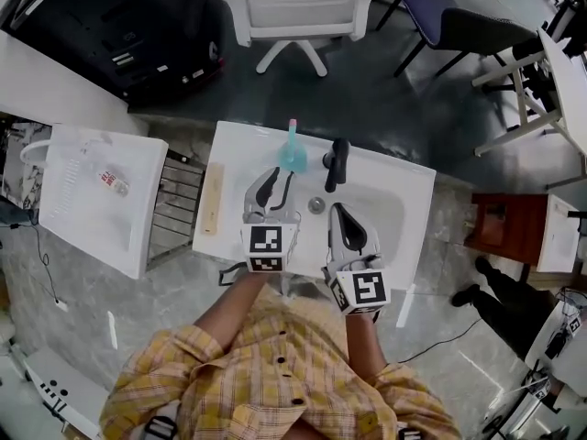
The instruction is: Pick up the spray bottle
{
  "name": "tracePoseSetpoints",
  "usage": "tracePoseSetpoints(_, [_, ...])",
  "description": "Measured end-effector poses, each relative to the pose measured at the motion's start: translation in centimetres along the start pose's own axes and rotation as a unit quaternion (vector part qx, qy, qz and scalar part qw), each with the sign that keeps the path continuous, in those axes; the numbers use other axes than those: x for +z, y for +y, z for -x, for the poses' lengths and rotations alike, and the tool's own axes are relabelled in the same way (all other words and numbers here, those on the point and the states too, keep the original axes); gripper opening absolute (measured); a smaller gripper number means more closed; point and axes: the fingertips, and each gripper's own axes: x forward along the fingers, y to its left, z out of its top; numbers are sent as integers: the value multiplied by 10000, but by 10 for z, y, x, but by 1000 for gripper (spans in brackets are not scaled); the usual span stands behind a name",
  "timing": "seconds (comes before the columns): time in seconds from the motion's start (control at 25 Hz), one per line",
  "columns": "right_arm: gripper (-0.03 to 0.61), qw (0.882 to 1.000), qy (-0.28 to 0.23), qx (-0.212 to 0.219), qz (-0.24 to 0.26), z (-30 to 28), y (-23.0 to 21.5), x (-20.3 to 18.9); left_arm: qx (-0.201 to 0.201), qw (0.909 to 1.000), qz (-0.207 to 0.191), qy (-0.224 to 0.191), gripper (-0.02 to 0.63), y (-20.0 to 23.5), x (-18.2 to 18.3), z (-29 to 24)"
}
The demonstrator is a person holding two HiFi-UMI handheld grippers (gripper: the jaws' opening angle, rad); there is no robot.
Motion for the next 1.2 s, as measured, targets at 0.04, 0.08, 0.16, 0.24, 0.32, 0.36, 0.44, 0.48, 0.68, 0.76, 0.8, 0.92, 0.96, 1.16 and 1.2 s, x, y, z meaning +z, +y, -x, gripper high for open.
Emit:
tracePoseSetpoints(0.04, [2, 10000, 18, -4, -8, -1, 0, -2, -5, 10000, 5, 17, 100, 0, -1, -2])
tracePoseSetpoints(0.08, [2, 10000, 34, -9, -10, -2, 0, -4, -14, 10000, 14, 29, 107, 1, -2, -5])
tracePoseSetpoints(0.16, [2, 10000, 64, -15, -5, -4, -1, -7, -22, 10000, 38, 33, 129, 1, -3, -11])
tracePoseSetpoints(0.24, [2, 10000, 91, -19, -4, -5, -1, -9, -8, 10000, 55, 25, 144, 3, -2, -15])
tracePoseSetpoints(0.32, [2, 9999, 113, -33, 22, -6, 0, -11, 2, 10000, 42, 22, 151, 5, -1, -20])
tracePoseSetpoints(0.36, [2, 9999, 124, -41, 45, -7, 0, -11, 4, 10000, 27, 32, 155, 6, -2, -23])
tracePoseSetpoints(0.44, [2, 9999, 143, -57, 61, -8, 0, -13, 21, 10000, 0, 70, 158, 9, -2, -30])
tracePoseSetpoints(0.48, [2, 9998, 152, -67, 59, -8, 0, -13, 41, 10000, -10, 90, 160, 11, -2, -33])
tracePoseSetpoints(0.68, [2, 9997, 195, -103, 64, -11, -1, -16, 73, 9998, -19, 182, 160, 13, -4, -48])
tracePoseSetpoints(0.76, [2, 9997, 213, -115, 61, -12, -3, -17, 79, 9998, -38, 186, 160, 12, -4, -53])
tracePoseSetpoints(0.8, [2, 9997, 225, -119, 63, -12, -3, -17, 92, 9998, -52, 196, 160, 12, -4, -55])
tracePoseSetpoints(0.92, [2, 9995, 268, -137, 52, -13, -5, -19, 154, 9995, -48, 277, 160, 12, -5, -62])
tracePoseSetpoints(0.96, [2, 9995, 279, -141, 47, -13, -6, -20, 174, 9994, -36, 304, 160, 13, -6, -65])
tracePoseSetpoints(1.16, [2, 9994, 304, -160, 70, -13, -8, -23, 270, 9989, -12, 383, 159, 16, -10, -74])
tracePoseSetpoints(1.2, [2, 9993, 311, -167, 76, -13, -8, -23, 283, 9988, 5, 392, 159, 17, -11, -75])
